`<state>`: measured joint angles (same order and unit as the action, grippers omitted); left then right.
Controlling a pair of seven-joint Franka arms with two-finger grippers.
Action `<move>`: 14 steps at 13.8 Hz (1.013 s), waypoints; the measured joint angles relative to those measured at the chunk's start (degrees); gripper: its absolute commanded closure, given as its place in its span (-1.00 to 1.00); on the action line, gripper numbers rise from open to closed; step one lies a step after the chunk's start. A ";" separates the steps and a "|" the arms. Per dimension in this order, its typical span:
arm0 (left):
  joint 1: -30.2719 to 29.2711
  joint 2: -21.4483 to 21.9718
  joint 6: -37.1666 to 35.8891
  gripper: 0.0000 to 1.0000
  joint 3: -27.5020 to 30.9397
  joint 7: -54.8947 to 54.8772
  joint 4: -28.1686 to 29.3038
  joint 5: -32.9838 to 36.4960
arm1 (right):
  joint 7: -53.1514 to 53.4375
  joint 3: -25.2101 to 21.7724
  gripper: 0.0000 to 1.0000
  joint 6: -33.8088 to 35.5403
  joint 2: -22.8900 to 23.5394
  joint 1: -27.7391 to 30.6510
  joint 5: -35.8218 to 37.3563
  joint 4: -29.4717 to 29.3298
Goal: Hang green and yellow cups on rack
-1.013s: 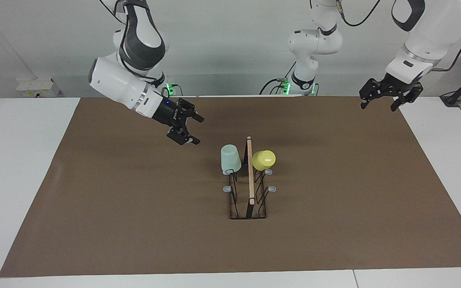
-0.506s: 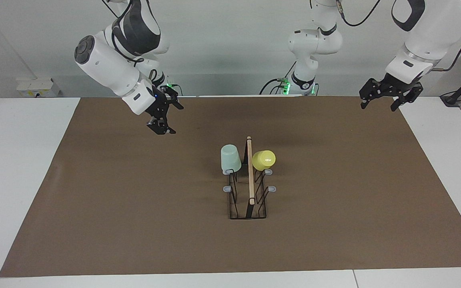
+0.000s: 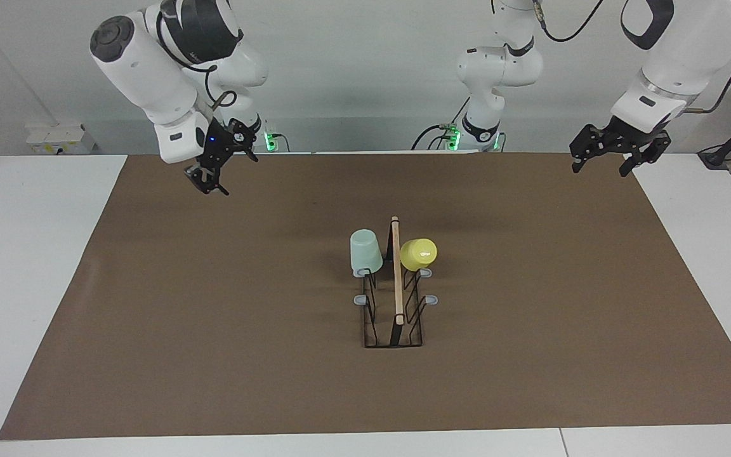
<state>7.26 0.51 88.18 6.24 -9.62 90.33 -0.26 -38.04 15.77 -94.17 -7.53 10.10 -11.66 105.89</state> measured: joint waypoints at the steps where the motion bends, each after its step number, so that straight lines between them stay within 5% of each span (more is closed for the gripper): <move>1: 0.00 0.00 0.00 -1.00 0.00 0.00 0.00 0.00 | 7.07 -0.06 -1.00 0.20 -0.65 -0.68 2.20 -0.70; 5: 0.00 0.00 0.00 -1.00 0.00 0.00 0.00 0.00 | 26.87 -4.60 -1.00 0.18 -2.01 -6.08 4.16 -1.23; 14: 0.00 0.00 0.00 -1.00 0.00 0.00 0.00 0.00 | 29.01 -6.13 -1.00 -4.73 -1.78 -6.63 4.27 -0.41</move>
<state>7.26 0.51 88.18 6.24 -9.62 90.33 -0.26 -9.03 9.64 -98.90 -9.31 3.47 -7.39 105.48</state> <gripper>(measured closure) 0.000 0.000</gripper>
